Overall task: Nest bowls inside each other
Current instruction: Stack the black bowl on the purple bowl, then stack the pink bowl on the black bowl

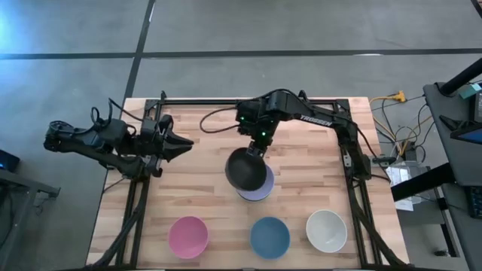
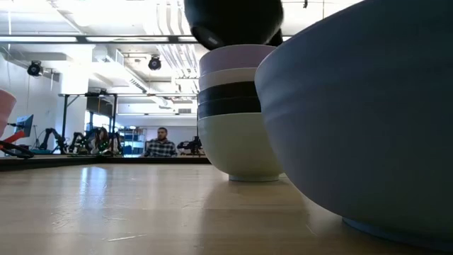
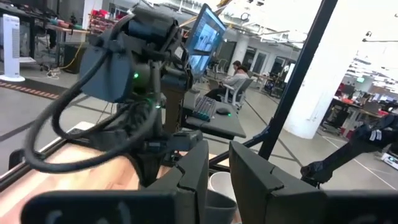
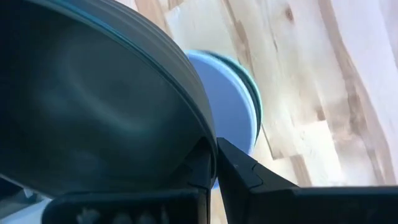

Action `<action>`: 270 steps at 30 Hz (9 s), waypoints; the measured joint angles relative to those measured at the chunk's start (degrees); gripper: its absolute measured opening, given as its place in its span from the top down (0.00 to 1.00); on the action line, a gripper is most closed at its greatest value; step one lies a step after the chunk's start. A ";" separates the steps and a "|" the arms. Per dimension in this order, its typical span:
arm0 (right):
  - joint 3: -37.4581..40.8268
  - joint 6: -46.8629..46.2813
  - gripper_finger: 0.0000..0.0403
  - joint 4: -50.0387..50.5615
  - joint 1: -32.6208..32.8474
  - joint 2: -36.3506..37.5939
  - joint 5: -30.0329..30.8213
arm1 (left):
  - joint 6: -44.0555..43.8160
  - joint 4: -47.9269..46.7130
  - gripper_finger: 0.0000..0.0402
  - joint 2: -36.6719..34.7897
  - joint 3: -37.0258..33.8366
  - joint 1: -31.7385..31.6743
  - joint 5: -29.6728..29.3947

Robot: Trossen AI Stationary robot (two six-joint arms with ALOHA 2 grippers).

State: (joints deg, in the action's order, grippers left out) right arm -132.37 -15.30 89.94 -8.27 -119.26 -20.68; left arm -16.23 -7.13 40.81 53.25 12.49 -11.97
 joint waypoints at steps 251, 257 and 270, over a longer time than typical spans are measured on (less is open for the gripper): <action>81.13 -6.72 0.98 -66.07 18.51 83.41 20.73 | -27.92 -75.30 1.00 80.72 77.85 -16.26 28.49; 81.15 -7.00 0.98 -66.06 18.51 83.49 20.73 | -26.05 -80.16 1.00 81.79 77.66 -16.13 27.34; 81.15 -7.18 0.98 -66.11 18.51 83.44 20.74 | -20.79 -80.90 1.00 81.84 77.31 -16.13 22.10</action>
State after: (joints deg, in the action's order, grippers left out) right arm -51.22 -22.47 23.83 10.24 -35.81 0.06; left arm -37.03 -88.02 122.65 130.56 -3.64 10.13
